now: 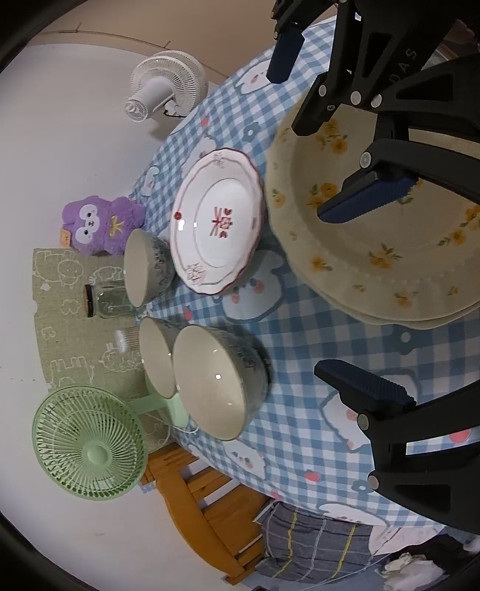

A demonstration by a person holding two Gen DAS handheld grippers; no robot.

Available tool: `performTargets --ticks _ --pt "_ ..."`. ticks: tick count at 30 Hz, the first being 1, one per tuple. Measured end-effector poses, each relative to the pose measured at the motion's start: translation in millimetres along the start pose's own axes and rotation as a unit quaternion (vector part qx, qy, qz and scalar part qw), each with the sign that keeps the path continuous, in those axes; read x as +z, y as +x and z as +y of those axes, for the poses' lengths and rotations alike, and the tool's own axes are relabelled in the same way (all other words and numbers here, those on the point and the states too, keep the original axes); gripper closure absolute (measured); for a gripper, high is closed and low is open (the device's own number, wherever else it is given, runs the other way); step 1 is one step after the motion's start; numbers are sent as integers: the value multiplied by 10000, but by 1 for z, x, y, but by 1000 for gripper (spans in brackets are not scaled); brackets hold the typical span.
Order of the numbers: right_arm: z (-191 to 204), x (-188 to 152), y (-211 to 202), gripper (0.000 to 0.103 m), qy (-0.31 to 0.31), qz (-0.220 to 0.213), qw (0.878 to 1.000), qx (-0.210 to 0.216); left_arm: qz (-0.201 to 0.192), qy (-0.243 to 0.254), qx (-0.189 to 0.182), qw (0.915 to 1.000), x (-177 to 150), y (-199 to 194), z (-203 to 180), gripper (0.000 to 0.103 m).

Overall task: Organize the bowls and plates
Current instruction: 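Open the right gripper and move it toward the red-patterned white plate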

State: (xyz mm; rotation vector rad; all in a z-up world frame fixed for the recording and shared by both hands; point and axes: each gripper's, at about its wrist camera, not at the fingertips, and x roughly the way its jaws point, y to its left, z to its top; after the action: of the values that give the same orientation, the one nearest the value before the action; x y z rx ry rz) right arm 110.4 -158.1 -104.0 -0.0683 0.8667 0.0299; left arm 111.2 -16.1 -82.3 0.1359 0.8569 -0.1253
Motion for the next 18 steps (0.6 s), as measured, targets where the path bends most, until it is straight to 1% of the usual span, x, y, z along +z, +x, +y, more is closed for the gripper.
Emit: performTargets --ticks 9,14,18 --pt "-4 24 -3 36 -17 -256 9997 47 -266 44 81 9996 26 -1 5 21" --pt "-5 35 -3 32 -3 -398 9992 73 -375 -57 120 9992 41 1 12 20" --pt "-8 44 -3 30 45 -478 9988 101 -376 -80 109 9992 49 4 14 20"
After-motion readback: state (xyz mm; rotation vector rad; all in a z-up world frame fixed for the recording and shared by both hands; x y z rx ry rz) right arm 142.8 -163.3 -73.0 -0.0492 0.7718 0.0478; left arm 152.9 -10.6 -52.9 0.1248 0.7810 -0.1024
